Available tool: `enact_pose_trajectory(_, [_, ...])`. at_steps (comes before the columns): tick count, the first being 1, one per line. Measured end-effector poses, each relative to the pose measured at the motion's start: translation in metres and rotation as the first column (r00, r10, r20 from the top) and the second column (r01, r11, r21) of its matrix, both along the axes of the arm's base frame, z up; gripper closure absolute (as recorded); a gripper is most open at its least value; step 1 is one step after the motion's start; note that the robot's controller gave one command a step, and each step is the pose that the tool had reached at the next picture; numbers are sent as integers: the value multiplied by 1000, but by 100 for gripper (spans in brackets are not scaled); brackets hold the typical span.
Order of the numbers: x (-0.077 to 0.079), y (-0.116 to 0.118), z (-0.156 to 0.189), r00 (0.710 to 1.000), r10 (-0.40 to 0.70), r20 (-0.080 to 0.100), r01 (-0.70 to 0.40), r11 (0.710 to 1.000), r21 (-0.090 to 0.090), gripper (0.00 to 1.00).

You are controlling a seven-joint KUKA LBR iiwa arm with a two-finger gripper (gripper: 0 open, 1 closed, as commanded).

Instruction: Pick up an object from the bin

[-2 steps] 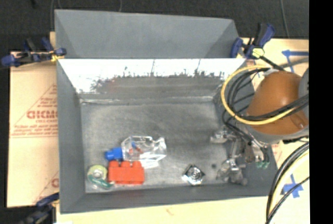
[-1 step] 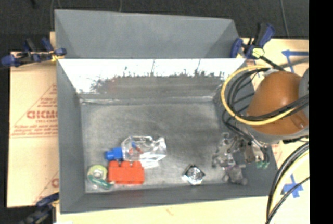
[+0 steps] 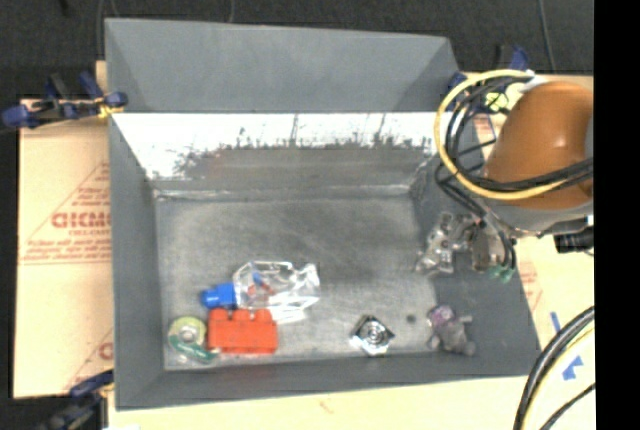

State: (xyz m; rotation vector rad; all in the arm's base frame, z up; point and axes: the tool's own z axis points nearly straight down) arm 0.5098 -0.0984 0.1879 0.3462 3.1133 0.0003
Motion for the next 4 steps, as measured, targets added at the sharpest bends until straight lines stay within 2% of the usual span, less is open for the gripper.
enact_pose_trajectory(1, [39, -13, -22, 998, 57, -4, -57, 998, -2, 100])
enact_pose_trajectory(2, [12, -15, 64, 998, 64, 2, -64, 998, -3, 100])
enact_pose_trajectory(3, [9, -34, -18, 988, 151, -12, -151, 988, 1, 100])
enact_pose_trajectory(4, [6, -28, 99, 988, 156, 3, -156, 988, -5, 100])
